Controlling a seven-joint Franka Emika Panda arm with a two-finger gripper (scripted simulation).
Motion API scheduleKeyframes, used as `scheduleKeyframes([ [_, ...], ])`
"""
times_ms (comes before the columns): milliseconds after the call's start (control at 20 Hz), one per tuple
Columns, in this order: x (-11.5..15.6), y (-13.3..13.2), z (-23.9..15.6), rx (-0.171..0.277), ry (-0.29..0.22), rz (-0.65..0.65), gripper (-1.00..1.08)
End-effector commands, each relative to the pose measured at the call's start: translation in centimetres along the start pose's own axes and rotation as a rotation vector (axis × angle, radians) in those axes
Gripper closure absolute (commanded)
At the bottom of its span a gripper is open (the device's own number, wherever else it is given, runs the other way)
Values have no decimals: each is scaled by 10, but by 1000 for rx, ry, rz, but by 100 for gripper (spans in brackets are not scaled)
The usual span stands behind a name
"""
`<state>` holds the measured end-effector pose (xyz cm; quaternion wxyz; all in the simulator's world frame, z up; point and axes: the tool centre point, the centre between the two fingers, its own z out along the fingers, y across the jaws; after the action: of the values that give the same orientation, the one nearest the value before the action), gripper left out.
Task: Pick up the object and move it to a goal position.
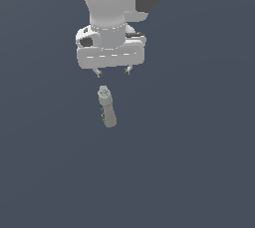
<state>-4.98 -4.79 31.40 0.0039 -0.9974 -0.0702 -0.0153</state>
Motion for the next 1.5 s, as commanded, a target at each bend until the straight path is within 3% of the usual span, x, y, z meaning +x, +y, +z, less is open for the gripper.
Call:
scheduleKeyframes([
  [0,0,11,7,-1,-7,-40,-92],
  [650,0,48,31,-3,-29,-180,-92],
  [1100,-1,50,36,-3,-31,-188,-92],
  [1450,-3,50,64,-3,-31,-190,-92],
])
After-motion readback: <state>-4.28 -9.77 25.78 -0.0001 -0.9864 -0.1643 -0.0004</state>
